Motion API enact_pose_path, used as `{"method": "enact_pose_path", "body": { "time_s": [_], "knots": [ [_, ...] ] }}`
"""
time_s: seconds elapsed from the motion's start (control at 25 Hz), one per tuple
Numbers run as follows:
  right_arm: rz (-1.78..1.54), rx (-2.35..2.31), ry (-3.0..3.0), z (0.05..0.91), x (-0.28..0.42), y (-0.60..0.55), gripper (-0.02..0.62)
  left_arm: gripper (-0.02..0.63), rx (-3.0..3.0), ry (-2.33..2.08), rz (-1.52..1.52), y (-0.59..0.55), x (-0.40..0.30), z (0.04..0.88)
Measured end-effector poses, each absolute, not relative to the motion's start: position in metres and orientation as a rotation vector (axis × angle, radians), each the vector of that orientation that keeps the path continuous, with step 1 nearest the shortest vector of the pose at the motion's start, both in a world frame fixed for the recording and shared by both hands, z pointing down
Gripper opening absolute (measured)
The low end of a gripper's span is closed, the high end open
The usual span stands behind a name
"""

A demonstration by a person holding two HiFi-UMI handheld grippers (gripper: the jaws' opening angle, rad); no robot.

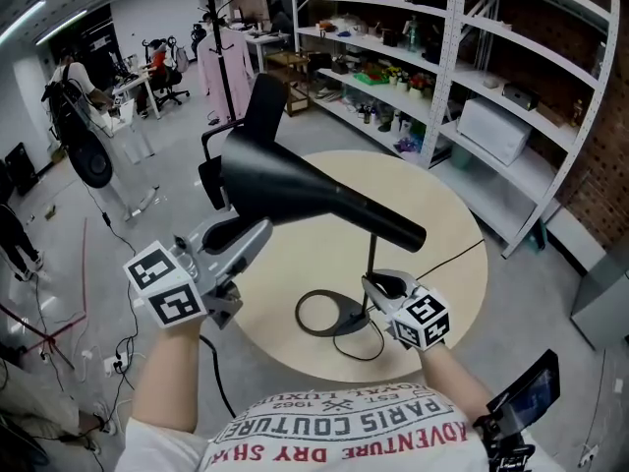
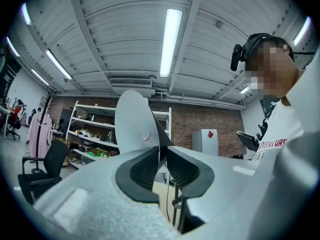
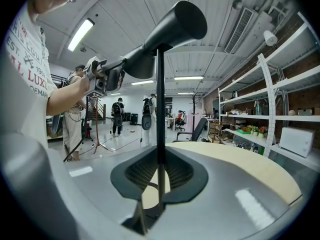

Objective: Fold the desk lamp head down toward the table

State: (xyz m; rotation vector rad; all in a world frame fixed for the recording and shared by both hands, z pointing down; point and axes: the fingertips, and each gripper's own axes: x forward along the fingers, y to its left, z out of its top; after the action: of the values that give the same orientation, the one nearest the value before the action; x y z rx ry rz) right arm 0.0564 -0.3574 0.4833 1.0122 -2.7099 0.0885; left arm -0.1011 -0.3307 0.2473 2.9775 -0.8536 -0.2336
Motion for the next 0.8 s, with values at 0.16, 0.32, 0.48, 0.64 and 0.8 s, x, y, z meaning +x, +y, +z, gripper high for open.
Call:
{"method": "enact_pose_path", "body": {
  "time_s": [0.16,0.32,0.48,0.64,0.8],
  "knots": [
    [0.094,1.015,-2.711,0.478,0.061,-0.359,0.040,0.054,2.967,-0.856,-0.231,-0.333,-0.096,0.245],
    [0.094,1.022,-2.713,0.481,0.059,-0.359,0.040,0.054,2.953,-0.851,-0.231,-0.333,-0.099,0.256],
    [0.092,1.024,-2.715,0.482,0.058,-0.359,0.040,0.054,2.934,-0.846,-0.234,-0.333,-0.101,0.266],
    [0.098,1.032,-2.713,0.479,0.058,-0.360,0.040,0.052,2.911,-0.837,-0.226,-0.335,-0.101,0.272],
    [0.101,1.032,-2.715,0.478,0.062,-0.362,0.040,0.051,2.883,-0.827,-0.223,-0.337,-0.096,0.283]
  ]
}}
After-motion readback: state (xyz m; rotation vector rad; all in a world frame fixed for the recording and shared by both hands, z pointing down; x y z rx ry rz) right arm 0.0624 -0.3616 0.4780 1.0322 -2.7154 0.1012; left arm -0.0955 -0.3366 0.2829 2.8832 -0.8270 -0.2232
